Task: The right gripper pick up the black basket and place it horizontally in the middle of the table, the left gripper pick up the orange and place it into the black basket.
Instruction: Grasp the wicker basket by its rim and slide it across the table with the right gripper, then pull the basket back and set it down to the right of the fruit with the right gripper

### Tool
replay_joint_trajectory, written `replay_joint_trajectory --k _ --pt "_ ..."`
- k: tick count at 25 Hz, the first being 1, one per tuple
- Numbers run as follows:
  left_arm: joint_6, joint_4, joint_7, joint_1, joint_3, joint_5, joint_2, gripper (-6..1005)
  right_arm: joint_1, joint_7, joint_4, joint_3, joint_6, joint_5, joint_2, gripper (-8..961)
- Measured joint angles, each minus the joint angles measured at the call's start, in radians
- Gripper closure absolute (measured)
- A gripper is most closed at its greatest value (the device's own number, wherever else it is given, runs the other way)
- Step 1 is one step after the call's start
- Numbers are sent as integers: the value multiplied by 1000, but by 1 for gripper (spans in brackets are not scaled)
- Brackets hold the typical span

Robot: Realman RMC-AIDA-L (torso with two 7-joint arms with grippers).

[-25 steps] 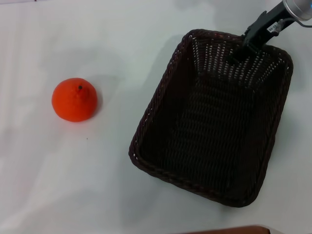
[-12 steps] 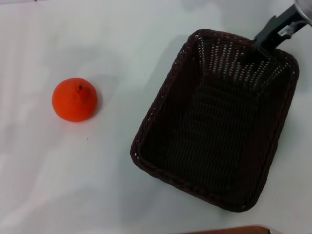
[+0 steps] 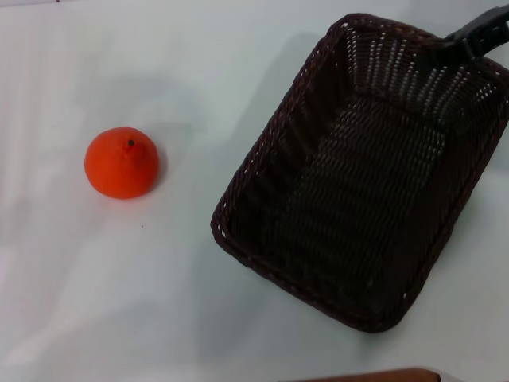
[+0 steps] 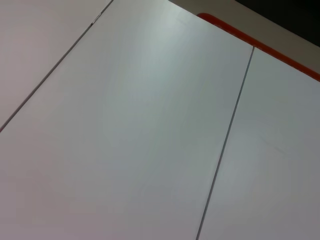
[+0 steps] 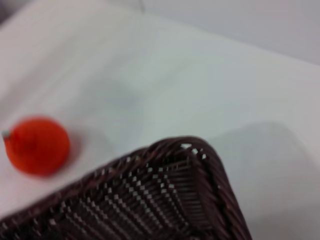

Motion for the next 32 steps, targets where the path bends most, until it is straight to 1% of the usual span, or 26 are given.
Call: replay_joint_trajectory --k 1,4,5,6,8,13,16,21,26,32 --pt "0 0 0 -1 0 0 0 92 -12 0 20 15 -3 26 -11 760" --pt "1 0 0 -6 2 0 0 91 -46 -4 109 56 -19 118 -50 759" --pt "1 0 0 -6 2 0 0 91 -58 -4 135 68 -27 150 -60 759" --pt "2 0 0 -8 3 0 0 91 -70 -3 157 78 -31 177 -65 759" --pt "2 0 0 -9 5 0 0 92 -91 0 183 94 -37 221 -68 759" --pt "3 0 0 -11 11 0 1 92 -134 23 245 152 -56 307 -62 759" --pt "3 0 0 -11 11 0 2 91 -159 49 274 175 -79 362 -51 760" --pt "3 0 0 -6 11 0 2 91 -193 67 290 184 -145 419 -5 760" --pt "3 -3 0 -2 11 0 3 92 -204 77 345 184 -223 443 26 759" --pt "3 -5 0 2 12 1 5 91 -217 104 355 187 -290 452 66 732"
